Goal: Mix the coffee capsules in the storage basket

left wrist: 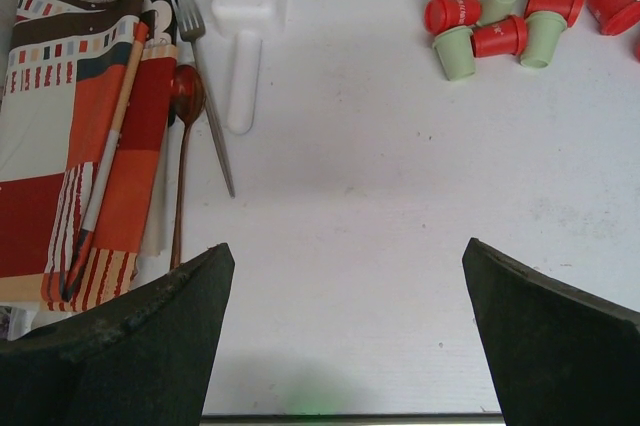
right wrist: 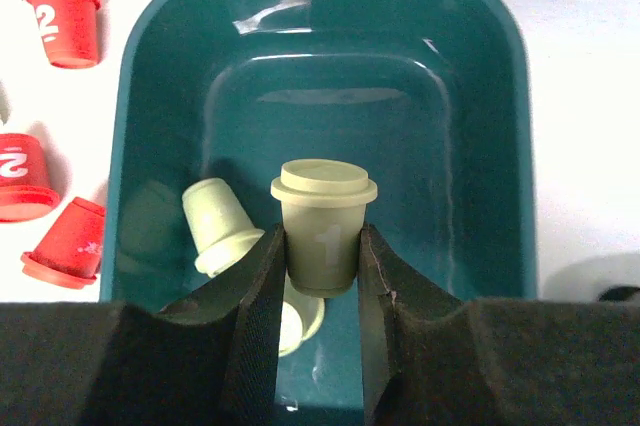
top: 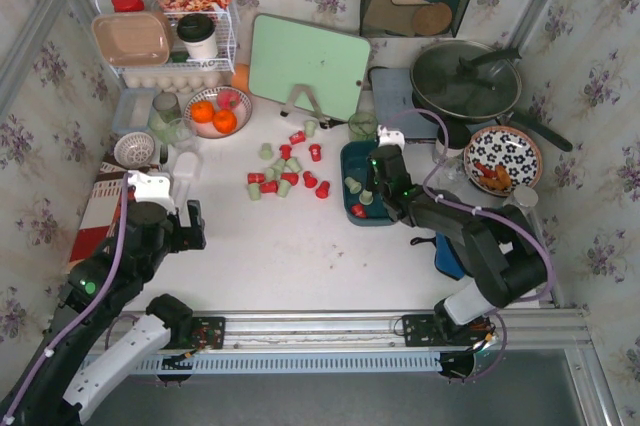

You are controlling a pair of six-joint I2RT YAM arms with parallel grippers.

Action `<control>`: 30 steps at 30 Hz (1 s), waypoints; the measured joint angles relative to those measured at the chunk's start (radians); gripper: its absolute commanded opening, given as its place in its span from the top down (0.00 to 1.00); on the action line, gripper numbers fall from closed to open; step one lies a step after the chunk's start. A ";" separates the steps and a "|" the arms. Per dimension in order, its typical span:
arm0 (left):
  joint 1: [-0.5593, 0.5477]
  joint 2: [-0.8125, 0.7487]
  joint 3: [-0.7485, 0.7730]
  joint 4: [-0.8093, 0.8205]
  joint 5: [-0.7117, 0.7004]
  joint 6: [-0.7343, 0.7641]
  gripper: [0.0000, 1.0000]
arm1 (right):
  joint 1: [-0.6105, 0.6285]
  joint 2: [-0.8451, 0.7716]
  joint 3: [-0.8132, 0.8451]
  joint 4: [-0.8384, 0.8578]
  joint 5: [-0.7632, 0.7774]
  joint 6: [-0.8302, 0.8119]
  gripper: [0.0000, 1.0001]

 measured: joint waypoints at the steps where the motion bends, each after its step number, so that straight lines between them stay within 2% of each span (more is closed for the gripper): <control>1: 0.002 0.003 0.000 0.000 0.001 0.000 0.01 | -0.001 0.019 0.013 0.001 -0.018 0.000 0.74; 6: 0.008 0.011 0.000 0.000 0.005 0.000 0.01 | -0.002 0.079 0.039 0.003 -0.087 0.000 0.47; 11: 0.014 0.017 0.000 0.000 0.011 0.001 0.01 | -0.002 0.058 0.030 0.005 -0.117 0.000 0.40; 20: 0.023 0.032 0.000 0.000 0.018 0.001 0.01 | 0.004 -0.058 -0.015 0.006 -0.198 0.005 0.39; 30: 0.039 0.125 0.032 -0.005 0.023 -0.036 0.01 | 0.008 -0.287 -0.232 0.150 -0.098 0.008 0.41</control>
